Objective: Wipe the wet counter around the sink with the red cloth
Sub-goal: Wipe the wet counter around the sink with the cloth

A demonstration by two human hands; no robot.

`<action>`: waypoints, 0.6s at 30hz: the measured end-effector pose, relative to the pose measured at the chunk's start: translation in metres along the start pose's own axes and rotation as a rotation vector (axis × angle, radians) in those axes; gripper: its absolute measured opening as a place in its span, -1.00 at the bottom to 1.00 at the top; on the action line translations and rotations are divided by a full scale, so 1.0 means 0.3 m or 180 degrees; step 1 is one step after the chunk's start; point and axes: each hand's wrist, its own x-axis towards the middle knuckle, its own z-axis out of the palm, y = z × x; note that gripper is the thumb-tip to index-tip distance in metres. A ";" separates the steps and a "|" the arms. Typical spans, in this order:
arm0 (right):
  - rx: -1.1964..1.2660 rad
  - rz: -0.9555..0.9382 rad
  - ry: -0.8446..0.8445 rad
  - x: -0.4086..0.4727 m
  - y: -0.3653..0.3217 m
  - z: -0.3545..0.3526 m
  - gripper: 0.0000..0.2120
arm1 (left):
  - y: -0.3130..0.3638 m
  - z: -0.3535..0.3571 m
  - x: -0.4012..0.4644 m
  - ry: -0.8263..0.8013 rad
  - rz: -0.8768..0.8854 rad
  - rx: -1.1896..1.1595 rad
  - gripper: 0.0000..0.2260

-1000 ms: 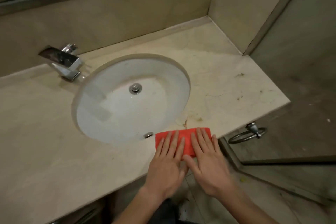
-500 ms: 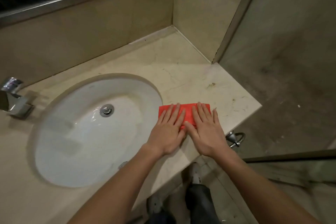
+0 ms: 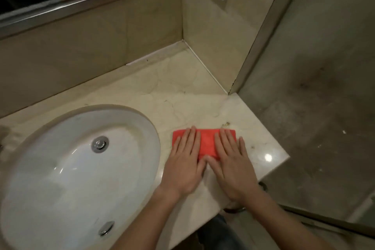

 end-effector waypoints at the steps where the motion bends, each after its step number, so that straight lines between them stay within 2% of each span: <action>1: -0.0016 0.0011 0.0105 0.080 0.018 -0.016 -0.16 | -0.008 -0.018 0.078 0.0043 -0.0052 -0.0015 -0.32; 6: -0.0028 -0.0040 0.0146 0.294 0.030 -0.063 -0.22 | -0.045 -0.079 0.257 0.0038 -0.0193 -0.0056 -0.32; 9: 0.0025 -0.0301 -0.0051 0.178 0.027 -0.059 -0.19 | -0.024 -0.052 0.138 0.0034 -0.0192 -0.0121 -0.37; 13: 0.0043 -0.0365 -0.0249 0.006 0.018 -0.027 -0.25 | 0.032 0.009 -0.071 -0.0016 -0.0303 -0.0281 -0.42; 18: -0.0018 -0.0679 -0.0311 0.268 -0.046 -0.073 -0.19 | -0.090 -0.051 0.089 0.0217 -0.0592 -0.0244 -0.39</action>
